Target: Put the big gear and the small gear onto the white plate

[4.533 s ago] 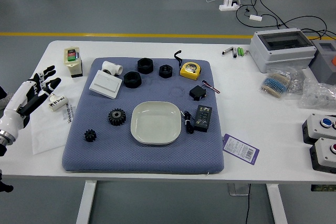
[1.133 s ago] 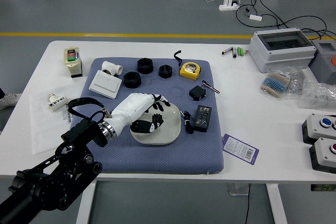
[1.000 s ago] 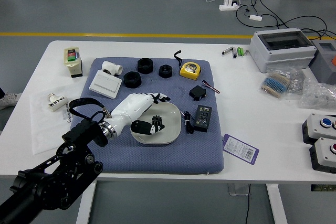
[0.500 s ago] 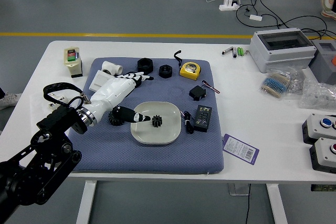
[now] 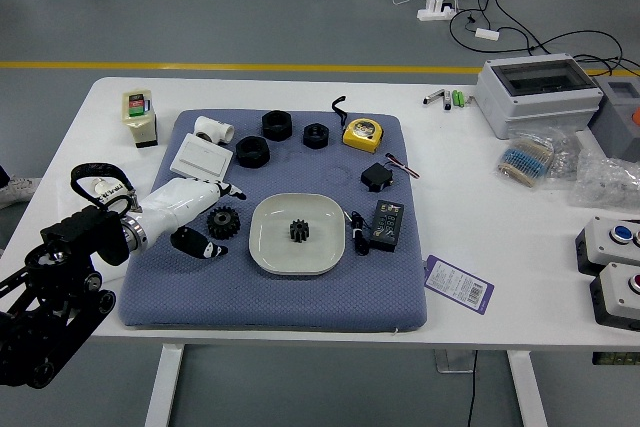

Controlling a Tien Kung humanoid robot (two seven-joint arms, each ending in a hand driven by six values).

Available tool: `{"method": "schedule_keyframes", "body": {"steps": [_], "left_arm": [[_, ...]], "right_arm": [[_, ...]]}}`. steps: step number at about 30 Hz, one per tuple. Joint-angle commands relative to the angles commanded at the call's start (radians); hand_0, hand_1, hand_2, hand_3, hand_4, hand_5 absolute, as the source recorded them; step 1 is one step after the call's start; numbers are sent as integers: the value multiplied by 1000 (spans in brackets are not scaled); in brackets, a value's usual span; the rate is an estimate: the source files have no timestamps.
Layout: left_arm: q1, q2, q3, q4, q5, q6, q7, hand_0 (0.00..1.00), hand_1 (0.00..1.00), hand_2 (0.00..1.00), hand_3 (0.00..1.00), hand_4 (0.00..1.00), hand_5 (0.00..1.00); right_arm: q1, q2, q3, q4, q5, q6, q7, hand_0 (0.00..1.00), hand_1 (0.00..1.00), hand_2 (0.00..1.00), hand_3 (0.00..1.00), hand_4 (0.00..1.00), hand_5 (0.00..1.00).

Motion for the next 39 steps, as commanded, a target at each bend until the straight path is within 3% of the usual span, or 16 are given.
{"method": "schedule_keyframes", "body": {"steps": [12,13,18,19,25,26,31,32,36,39], "left_arm": [[-15,-32,-4,77,-29,56,5,681,689,741,719,758,84],[-16,-34,-3,80,-32,61,5,458,509,539,606,276,2],[-22,-39,6,101,-37,75,0,458,509,539,606,276,2],[-22,-40,6,104,-37,76,0,349,440,482,580,59,2],[-19,-42,2,97,-63,106,-24,349,440,482,580,59,2],[-18,-43,0,95,-72,113,-30,249,292,374,495,67,2],[-11,-47,-25,69,-97,140,-50,249,292,374,495,67,2],[-10,-48,-29,63,-98,143,-52,223,253,339,453,81,2],[-13,-53,-49,11,-106,158,-50,223,253,339,453,81,2],[-14,-57,-40,-63,-113,159,-41,227,244,329,452,74,2]], "right_arm": [[-1,-1,-2,2,-1,1,0,606,623,725,534,726,687],[-1,-2,-2,2,-1,1,0,606,623,725,534,726,687],[0,-1,3,2,-2,1,0,607,623,725,534,726,688],[0,-1,4,2,-2,1,0,607,623,725,534,726,688],[-3,2,7,2,2,2,-1,607,623,725,534,726,688],[-4,2,7,2,2,2,-2,606,624,725,534,726,688],[-6,2,11,2,0,3,-2,606,624,725,534,726,688],[-6,2,12,2,0,3,-2,607,623,724,533,726,687],[-6,1,17,1,-3,4,-3,607,623,724,533,726,687],[-8,1,24,1,-4,3,-2,607,623,724,533,726,686]]}}
